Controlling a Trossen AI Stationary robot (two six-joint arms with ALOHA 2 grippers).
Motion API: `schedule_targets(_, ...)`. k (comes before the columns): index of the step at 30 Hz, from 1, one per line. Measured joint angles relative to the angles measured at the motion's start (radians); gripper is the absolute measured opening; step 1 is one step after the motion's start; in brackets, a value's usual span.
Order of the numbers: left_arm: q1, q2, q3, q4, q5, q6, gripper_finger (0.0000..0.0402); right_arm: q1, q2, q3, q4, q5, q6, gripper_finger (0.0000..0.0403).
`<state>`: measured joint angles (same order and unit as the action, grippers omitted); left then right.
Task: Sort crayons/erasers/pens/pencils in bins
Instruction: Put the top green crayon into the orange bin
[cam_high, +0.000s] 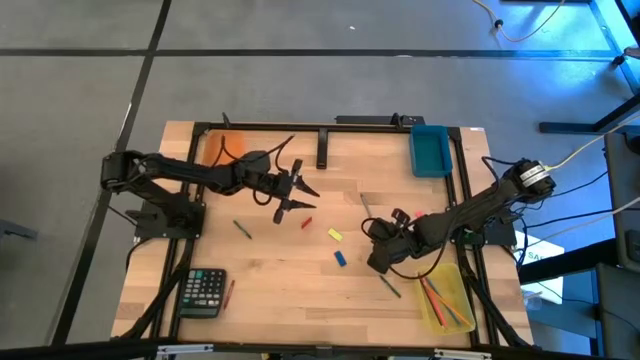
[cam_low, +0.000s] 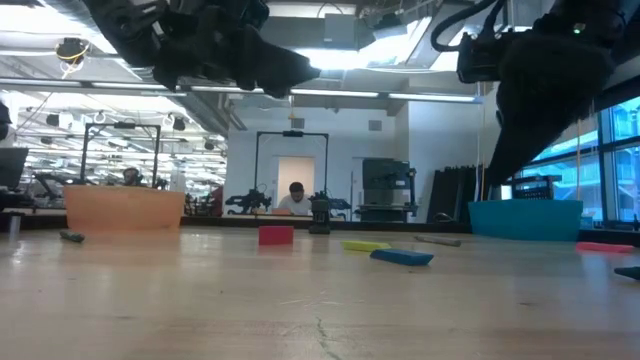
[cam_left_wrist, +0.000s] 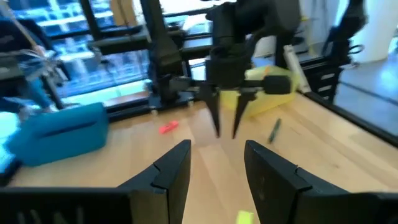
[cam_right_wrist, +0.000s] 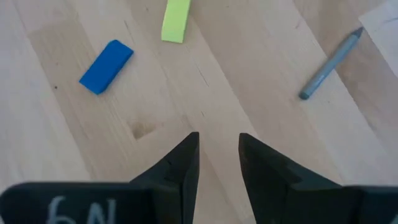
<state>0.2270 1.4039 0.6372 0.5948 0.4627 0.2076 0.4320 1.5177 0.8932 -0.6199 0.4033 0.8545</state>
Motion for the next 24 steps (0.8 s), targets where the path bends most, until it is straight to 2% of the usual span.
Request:
schedule_targets(3,-0.009,0.051,0.005,0.088,0.007,-0.027,0.0142,0.000,0.018,0.000,0.001,0.020,-0.004,0.0115)
schedule_targets(8,-0.022,0.140,0.069,0.090,0.040,-0.079,0.0142,-0.004,0.052,0.000,0.031,0.044,-0.030,0.0115)
schedule_targets(14,-0.060,0.242,0.145,0.068,0.046,-0.133,0.0143,-0.004,0.064,0.000,0.038,0.153,-0.027,0.0115)
schedule_targets(18,-0.074,0.285,0.181,0.066,0.045,-0.154,0.0156,-0.004,0.065,0.000,0.037,0.215,-0.044,0.0115)
schedule_targets(24,-0.093,0.315,0.217,-0.018,0.049,-0.127,0.0189,-0.004,0.065,0.000,0.033,0.212,-0.049,0.0115)
